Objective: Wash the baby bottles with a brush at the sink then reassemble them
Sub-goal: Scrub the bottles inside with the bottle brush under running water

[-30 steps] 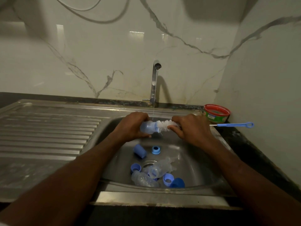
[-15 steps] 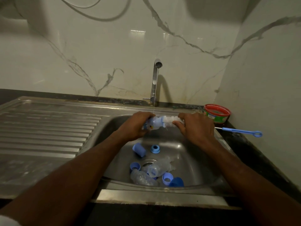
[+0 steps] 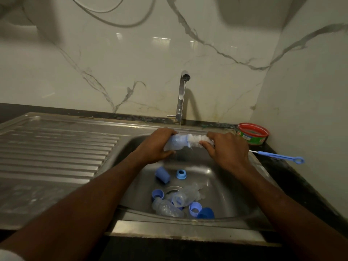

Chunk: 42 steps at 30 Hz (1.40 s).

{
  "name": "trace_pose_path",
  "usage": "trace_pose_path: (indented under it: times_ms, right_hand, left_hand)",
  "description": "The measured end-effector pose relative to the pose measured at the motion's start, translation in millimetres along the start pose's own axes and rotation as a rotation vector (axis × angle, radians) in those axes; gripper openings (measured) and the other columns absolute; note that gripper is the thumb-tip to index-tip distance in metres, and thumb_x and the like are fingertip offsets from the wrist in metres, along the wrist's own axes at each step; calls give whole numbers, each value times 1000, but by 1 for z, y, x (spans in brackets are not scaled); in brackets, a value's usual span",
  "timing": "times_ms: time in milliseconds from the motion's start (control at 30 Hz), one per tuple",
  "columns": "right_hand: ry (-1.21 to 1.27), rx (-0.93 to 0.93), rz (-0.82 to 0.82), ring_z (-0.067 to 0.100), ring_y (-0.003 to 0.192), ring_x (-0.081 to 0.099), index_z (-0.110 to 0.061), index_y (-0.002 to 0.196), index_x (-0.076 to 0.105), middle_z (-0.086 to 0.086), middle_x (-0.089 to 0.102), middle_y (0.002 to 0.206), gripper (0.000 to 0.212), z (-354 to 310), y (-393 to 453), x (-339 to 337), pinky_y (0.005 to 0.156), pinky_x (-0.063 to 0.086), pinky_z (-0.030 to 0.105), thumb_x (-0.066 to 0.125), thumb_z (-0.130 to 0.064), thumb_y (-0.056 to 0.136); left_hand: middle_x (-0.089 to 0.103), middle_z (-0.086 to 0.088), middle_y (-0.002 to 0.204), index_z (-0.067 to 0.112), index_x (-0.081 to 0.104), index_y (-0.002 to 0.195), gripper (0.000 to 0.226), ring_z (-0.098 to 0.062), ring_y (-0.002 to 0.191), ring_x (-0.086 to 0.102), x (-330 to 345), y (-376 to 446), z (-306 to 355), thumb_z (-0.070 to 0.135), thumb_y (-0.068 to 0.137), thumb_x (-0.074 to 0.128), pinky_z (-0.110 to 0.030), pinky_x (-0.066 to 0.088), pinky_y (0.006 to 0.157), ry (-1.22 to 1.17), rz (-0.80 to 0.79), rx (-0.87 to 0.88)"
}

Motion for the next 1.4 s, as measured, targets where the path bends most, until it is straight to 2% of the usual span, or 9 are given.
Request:
trace_pose_path:
  times_ms: [267, 400, 567, 700, 900, 1033, 1200, 1333, 1400]
  right_hand:
    - [16, -142, -45, 11, 78, 57, -36, 115, 68, -8, 70, 92, 36, 5, 5, -13, 65, 42, 29, 51, -62, 97]
    - [-28, -176, -112, 16, 92, 66, -36, 125, 65, -4, 73, 105, 43, -5, 1, -6, 78, 55, 37, 52, -63, 95]
    - [-12, -214, -83, 15, 88, 65, -36, 118, 69, -8, 73, 100, 39, 5, 7, -17, 65, 42, 29, 51, -63, 96]
    - [12, -228, -133, 15, 89, 64, -35, 123, 67, -5, 73, 104, 41, 0, 2, -7, 74, 52, 32, 53, -63, 96]
    - [56, -244, -100, 15, 85, 64, -37, 121, 68, -7, 74, 101, 45, 10, 8, -5, 63, 45, 30, 48, -68, 94]
    - [77, -214, -178, 15, 95, 64, -34, 129, 64, -4, 72, 111, 47, 1, 3, 12, 81, 49, 29, 50, -65, 96]
    - [129, -241, -125, 15, 85, 65, -35, 122, 68, -5, 73, 99, 42, 13, 8, 1, 67, 45, 28, 50, -63, 97]
    - [53, -244, -108, 16, 90, 65, -33, 124, 65, -2, 73, 107, 43, 3, 2, 4, 76, 52, 32, 50, -62, 97]
    - [56, -185, -82, 13, 87, 62, -33, 122, 65, -3, 72, 104, 40, 5, 0, 2, 71, 43, 28, 50, -61, 98]
  left_hand:
    - [60, -4, 126, 22, 61, 128, 58, -24, 114, 55, -22, -4, -18, 34, 76, 86, -32, 41, 93, 119, 171, -40]
    - [62, -7, 128, 15, 61, 130, 53, -23, 115, 55, -11, 3, 13, 26, 83, 82, -36, 44, 96, 124, -15, 187]
    - [62, -10, 130, 17, 60, 132, 55, -29, 121, 56, -25, -3, -13, 24, 82, 83, -42, 46, 101, 90, 117, 21]
    - [61, -6, 134, 17, 59, 134, 51, -20, 124, 54, -16, 1, 17, 26, 88, 78, -34, 42, 105, 62, -19, 261]
    - [62, -6, 130, 19, 58, 134, 55, -25, 119, 58, -22, -8, -18, 25, 84, 81, -49, 50, 98, 0, 114, 19]
    - [62, 0, 132, 22, 60, 135, 50, -16, 120, 55, -10, -1, 4, 29, 88, 78, -34, 44, 103, -3, -48, 132]
    - [64, -2, 132, 23, 60, 136, 58, -20, 121, 57, -20, -6, -23, 33, 83, 82, -37, 45, 103, -50, 75, -88]
    - [60, 3, 137, 28, 53, 141, 62, -13, 122, 55, 3, -6, -2, 41, 85, 77, -35, 45, 103, -13, -172, 48]
    - [60, 3, 133, 26, 55, 139, 65, -12, 119, 55, -1, -6, -5, 44, 82, 80, -35, 47, 101, -28, -141, 3]
Point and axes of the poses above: each hand's wrist, its own y-axis towards the middle knuckle, its own x-axis out of the palm, z = x × y, the point moved 4 cm from there along y, towards the middle knuckle
